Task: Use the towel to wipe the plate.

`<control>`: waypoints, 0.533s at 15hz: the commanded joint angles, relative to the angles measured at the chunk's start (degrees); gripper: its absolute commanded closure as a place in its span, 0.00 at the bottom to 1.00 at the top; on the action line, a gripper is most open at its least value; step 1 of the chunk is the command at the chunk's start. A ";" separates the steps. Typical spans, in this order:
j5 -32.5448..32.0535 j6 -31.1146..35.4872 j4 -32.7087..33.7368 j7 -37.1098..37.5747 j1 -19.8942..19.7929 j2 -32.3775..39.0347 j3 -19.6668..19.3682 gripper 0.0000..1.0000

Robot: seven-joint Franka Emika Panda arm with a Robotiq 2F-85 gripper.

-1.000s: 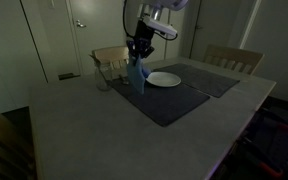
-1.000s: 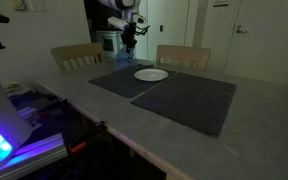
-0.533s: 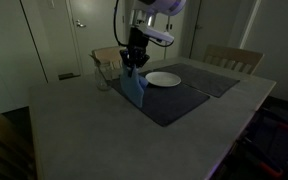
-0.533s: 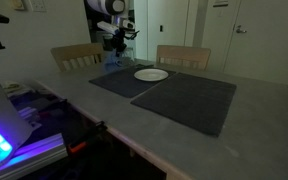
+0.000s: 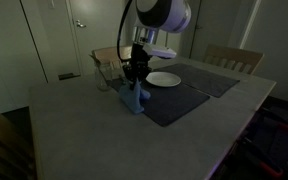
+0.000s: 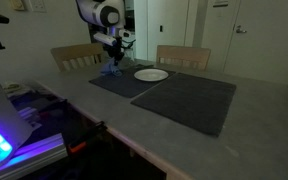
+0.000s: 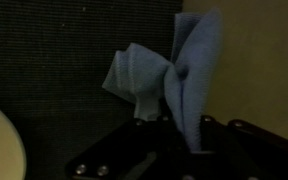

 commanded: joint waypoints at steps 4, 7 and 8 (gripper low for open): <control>-3.93 -0.92 -0.03 1.76 1.09 -2.93 -2.92 0.28; -6.91 -0.80 -0.01 4.65 2.25 -5.66 -5.12 0.07; -7.53 -0.92 0.03 5.20 2.38 -6.32 -5.35 0.02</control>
